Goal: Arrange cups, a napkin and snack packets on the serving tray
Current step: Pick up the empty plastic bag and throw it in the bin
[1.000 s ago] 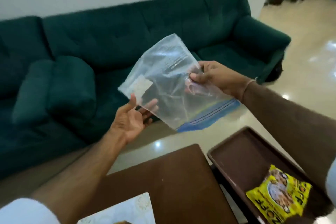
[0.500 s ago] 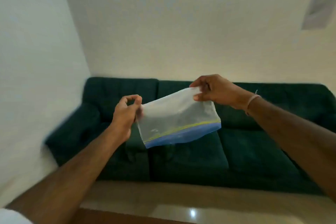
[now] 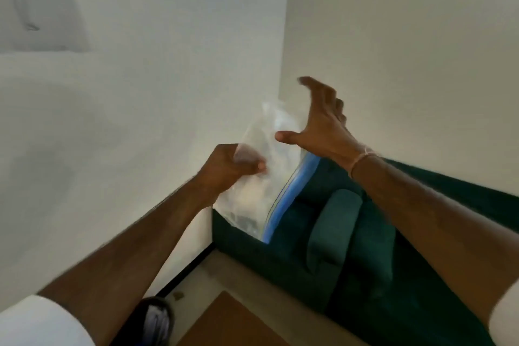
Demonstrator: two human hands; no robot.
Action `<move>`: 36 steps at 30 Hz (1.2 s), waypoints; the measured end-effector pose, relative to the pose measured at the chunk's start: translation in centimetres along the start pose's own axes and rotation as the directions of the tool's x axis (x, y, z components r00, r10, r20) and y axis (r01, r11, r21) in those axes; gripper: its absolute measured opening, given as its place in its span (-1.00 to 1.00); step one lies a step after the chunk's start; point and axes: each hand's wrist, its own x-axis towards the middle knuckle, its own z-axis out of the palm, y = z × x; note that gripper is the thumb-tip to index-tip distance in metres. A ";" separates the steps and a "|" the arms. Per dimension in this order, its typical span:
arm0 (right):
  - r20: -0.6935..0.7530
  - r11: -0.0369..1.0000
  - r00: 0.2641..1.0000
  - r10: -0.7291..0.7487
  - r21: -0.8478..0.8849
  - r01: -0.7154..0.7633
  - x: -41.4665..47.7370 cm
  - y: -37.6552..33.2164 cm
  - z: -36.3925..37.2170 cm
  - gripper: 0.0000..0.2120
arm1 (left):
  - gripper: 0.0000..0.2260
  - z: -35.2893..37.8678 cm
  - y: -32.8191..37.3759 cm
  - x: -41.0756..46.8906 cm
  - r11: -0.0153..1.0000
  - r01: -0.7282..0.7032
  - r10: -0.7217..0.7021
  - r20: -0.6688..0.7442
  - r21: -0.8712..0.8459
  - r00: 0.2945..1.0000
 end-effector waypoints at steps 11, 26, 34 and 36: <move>0.686 0.233 0.727 0.029 0.703 -0.672 -2.1 -6.7 25.7 -0.43 | -0.73 -16.4 -13.4 -6.6 0.905 0.155 -0.243 -0.183 -0.396 0.953; 0.608 0.549 0.792 -0.053 0.680 -0.486 2.5 -9.1 26.2 -0.51 | -0.67 -21.4 -12.1 -8.2 0.771 0.275 -0.370 -0.053 -0.574 0.928; 0.834 0.529 0.550 0.034 0.453 -0.718 2.3 -8.6 43.8 -0.61 | -0.74 -26.2 -29.4 -7.5 0.910 0.366 -0.284 -0.349 0.195 0.893; 0.833 0.788 0.551 0.046 0.309 -0.532 1.1 -8.4 51.3 -0.33 | -0.63 -27.7 -36.2 -8.0 0.901 0.371 -0.268 -0.382 0.227 0.884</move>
